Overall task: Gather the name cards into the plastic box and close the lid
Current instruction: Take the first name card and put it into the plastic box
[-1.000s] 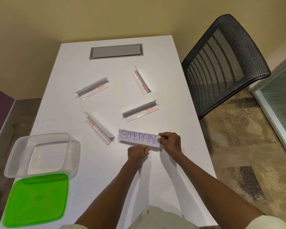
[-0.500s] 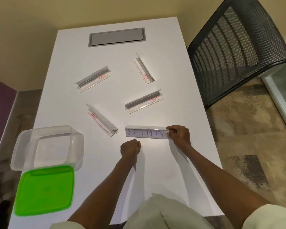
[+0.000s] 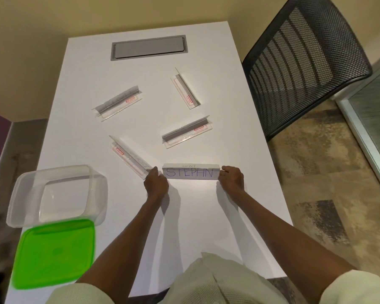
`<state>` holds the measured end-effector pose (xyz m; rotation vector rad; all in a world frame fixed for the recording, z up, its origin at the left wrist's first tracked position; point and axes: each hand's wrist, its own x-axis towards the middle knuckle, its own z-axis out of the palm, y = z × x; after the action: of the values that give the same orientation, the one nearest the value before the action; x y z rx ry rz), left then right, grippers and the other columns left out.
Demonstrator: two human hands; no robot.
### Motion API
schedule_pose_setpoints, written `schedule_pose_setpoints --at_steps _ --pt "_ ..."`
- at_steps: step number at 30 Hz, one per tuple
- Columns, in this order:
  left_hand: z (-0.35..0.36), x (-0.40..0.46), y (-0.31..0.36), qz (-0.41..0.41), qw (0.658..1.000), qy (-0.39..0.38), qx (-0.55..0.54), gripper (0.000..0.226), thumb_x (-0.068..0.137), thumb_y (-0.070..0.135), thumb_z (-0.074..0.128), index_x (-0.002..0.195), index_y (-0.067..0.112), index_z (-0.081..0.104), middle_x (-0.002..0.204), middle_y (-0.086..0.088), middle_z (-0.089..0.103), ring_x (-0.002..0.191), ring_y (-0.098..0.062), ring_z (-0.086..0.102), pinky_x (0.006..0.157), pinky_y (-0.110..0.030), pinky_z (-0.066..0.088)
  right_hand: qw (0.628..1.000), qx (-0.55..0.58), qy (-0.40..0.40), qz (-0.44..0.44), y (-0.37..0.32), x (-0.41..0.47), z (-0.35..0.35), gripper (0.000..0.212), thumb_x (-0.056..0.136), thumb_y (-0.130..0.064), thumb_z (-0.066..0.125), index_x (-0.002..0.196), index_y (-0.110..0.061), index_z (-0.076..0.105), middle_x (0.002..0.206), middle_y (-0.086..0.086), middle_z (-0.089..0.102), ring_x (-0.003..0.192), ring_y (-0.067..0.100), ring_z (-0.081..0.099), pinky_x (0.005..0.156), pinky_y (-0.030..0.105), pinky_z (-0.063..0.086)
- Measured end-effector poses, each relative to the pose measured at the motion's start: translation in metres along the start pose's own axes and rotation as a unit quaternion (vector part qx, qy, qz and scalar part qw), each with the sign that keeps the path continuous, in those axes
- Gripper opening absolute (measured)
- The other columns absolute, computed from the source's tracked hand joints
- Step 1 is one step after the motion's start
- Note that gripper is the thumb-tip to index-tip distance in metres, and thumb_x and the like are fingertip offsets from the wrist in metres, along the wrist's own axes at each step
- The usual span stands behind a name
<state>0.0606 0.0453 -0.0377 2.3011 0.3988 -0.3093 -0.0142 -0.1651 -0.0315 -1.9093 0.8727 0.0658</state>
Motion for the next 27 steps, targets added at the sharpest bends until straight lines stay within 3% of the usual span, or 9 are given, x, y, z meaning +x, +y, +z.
schedule_pose_setpoints --at_steps 2,6,9,12,14,17,20,22,27 --pt "0.003 -0.003 0.0 0.01 1.0 -0.017 -0.01 0.022 0.09 0.001 0.039 0.074 0.007 0.054 0.084 -0.016 0.064 0.085 -0.035 0.056 0.07 -0.034 0.04 1.0 -0.02 0.005 0.003 -0.002 -0.002 0.005 0.026 0.066 0.011 0.043 0.061 -0.013 0.034 0.066 0.005 0.026 0.066 0.02 0.022 0.057 0.029 0.017" --pt "0.001 -0.006 0.0 0.011 1.0 -0.018 -0.022 0.025 0.091 0.001 0.038 0.079 0.003 0.06 0.088 -0.013 0.066 0.08 -0.026 0.05 0.075 -0.035 0.041 1.0 -0.031 -0.002 -0.002 -0.001 -0.004 0.008 0.024 0.064 0.01 0.039 0.061 -0.014 0.033 0.064 0.007 0.028 0.066 0.023 0.024 0.056 0.028 0.021" --pt "-0.007 -0.009 0.001 0.031 0.999 -0.014 -0.003 0.024 0.087 -0.002 0.04 0.066 0.009 0.041 0.07 -0.009 0.05 0.073 -0.031 0.045 0.066 -0.033 0.032 0.999 -0.048 -0.012 -0.011 0.0 -0.004 0.003 0.02 0.073 0.009 0.047 0.089 0.003 0.058 0.08 0.021 0.061 0.077 0.043 0.049 0.069 0.033 0.047" --pt "-0.017 -0.004 0.0 0.076 0.996 -0.033 0.026 0.023 0.093 0.004 0.046 0.109 0.0 0.061 0.109 -0.019 0.067 0.109 -0.038 0.06 0.091 -0.036 0.047 0.991 -0.118 -0.025 -0.063 0.001 -0.004 -0.008 0.045 0.089 -0.001 0.051 0.134 -0.004 0.05 0.133 0.012 0.057 0.123 0.03 0.051 0.099 0.026 0.039" --pt "-0.028 0.0 -0.002 0.147 0.985 -0.057 0.068 0.041 0.093 0.005 0.048 0.133 0.002 0.053 0.128 -0.021 0.061 0.116 -0.035 0.06 0.103 -0.042 0.048 0.96 -0.222 -0.031 -0.167 0.002 -0.003 -0.014 0.048 0.091 -0.002 0.05 0.139 -0.005 0.045 0.139 0.011 0.052 0.123 0.032 0.047 0.1 0.032 0.04" --pt "-0.04 0.009 -0.009 0.316 0.928 -0.096 0.17 0.04 0.079 -0.011 0.062 0.119 -0.007 0.063 0.105 -0.027 0.068 0.097 -0.04 0.066 0.077 -0.047 0.058 0.902 -0.344 -0.05 -0.255 0.001 0.003 -0.017 0.054 0.086 -0.002 0.058 0.138 -0.005 0.046 0.137 0.008 0.054 0.115 0.033 0.049 0.091 0.042 0.044" --pt "-0.049 0.022 0.003 0.369 0.877 -0.129 0.279 0.025 0.083 0.004 0.052 0.102 0.003 0.067 0.089 -0.017 0.069 0.095 -0.032 0.061 0.062 -0.03 0.047 0.874 -0.385 -0.06 -0.289 -0.002 0.007 -0.016 0.051 0.084 -0.006 0.062 0.133 -0.005 0.051 0.133 0.006 0.058 0.112 0.033 0.052 0.086 0.039 0.043" --pt "-0.05 0.033 0.007 0.376 0.863 -0.143 0.306 0.032 0.081 0.012 0.042 0.097 0.004 0.068 0.082 -0.014 0.071 0.095 -0.03 0.059 0.061 -0.026 0.039 0.869 -0.378 -0.058 -0.315 -0.003 0.008 -0.014 0.046 0.078 -0.001 0.068 0.123 0.0 0.059 0.118 0.013 0.066 0.101 0.038 0.058 0.078 0.041 0.044" --pt "-0.047 0.051 0.011 0.364 0.846 -0.173 0.349 0.037 0.077 0.011 0.071 0.114 0.011 0.071 0.097 -0.022 0.066 0.094 -0.036 0.064 0.077 -0.035 0.054 0.87 -0.365 -0.051 -0.327 -0.001 0.01 -0.01 0.039 0.065 0.005 0.076 0.102 0.005 0.066 0.09 0.019 0.07 0.078 0.04 0.063 0.064 0.042 0.05"
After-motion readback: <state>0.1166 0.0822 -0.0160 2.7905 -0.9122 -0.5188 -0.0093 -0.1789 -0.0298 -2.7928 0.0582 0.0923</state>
